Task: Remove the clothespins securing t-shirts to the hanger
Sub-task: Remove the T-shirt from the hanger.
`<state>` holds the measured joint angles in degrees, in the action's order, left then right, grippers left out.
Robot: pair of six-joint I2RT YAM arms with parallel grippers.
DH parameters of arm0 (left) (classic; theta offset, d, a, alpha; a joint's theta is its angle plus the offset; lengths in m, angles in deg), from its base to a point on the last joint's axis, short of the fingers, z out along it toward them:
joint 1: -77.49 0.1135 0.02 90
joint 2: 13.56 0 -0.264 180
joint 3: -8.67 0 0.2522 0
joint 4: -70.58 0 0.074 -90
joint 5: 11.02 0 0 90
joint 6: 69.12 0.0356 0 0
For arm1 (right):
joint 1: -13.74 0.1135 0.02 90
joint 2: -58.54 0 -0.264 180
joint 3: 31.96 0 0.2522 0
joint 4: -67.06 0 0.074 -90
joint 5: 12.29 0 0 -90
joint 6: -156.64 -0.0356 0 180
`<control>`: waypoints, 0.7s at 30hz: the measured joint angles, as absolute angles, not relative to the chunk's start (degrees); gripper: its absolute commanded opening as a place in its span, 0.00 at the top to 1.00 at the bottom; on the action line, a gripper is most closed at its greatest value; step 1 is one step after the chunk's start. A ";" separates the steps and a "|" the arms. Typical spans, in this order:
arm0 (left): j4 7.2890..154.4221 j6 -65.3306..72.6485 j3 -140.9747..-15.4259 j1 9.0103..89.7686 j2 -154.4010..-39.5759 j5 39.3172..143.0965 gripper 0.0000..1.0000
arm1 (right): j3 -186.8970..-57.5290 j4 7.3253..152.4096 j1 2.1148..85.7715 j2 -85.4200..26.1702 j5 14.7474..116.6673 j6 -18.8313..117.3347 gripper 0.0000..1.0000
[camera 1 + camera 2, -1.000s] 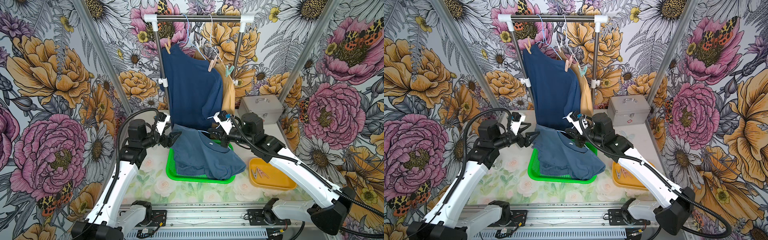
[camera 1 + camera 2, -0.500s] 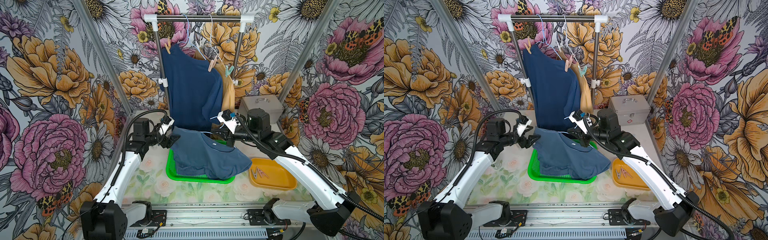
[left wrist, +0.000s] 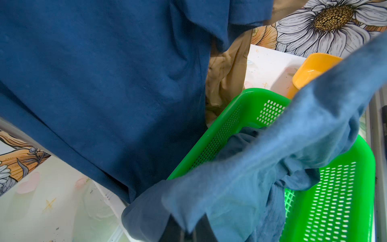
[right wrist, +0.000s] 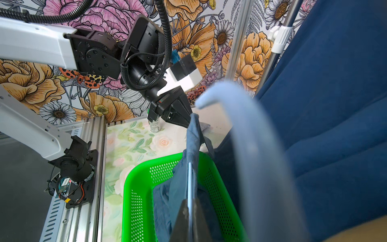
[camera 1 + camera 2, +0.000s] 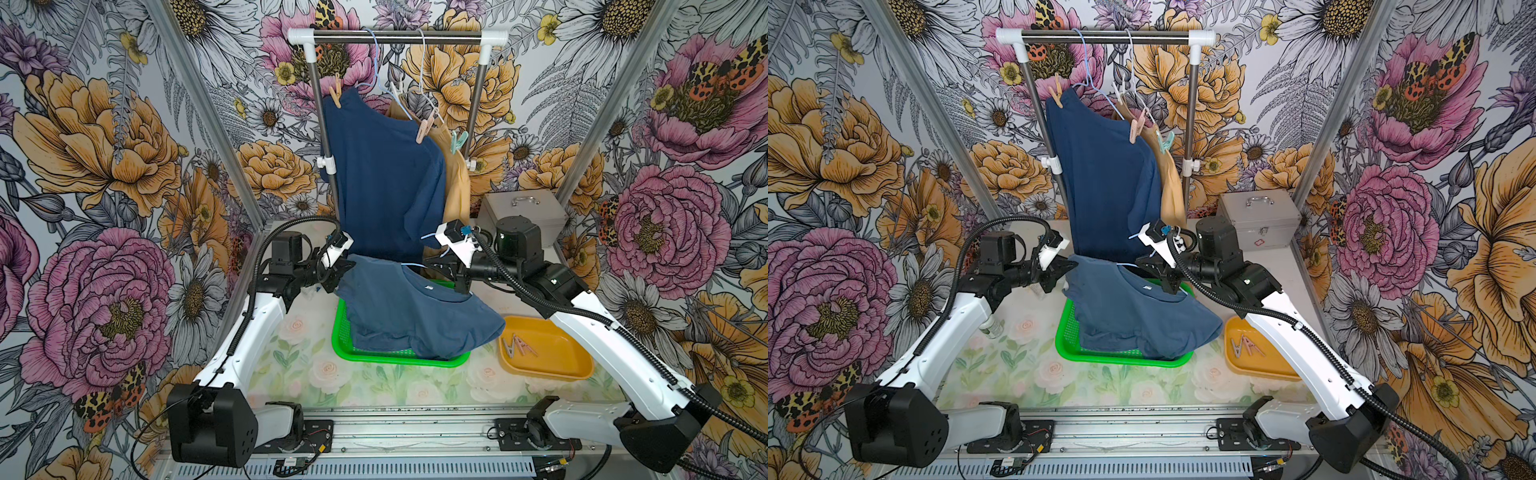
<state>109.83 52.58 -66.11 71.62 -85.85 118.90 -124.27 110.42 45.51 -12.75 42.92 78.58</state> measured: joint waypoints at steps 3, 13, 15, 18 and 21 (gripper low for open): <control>109.86 52.30 -66.11 71.62 -85.41 118.35 1.00 | -124.24 110.42 45.29 -12.62 43.14 79.56 1.00; 109.99 37.65 -69.61 75.79 -85.00 113.15 1.00 | -120.07 110.03 42.52 -5.34 44.65 83.28 1.00; 109.81 34.03 -70.26 77.37 -84.85 112.17 1.00 | -119.50 109.51 42.32 -4.14 44.87 83.91 1.00; 109.88 30.62 -70.37 77.78 -84.34 111.58 1.00 | -118.60 108.63 41.44 -2.26 44.89 84.44 1.00; 109.83 28.39 -70.37 77.81 -83.99 111.58 1.00 | -117.64 108.61 39.91 -0.18 44.76 84.74 1.00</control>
<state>109.83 28.39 -70.37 77.81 -83.99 111.58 -117.64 108.61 39.91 -0.18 44.76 84.74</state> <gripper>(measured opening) 0.049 0.062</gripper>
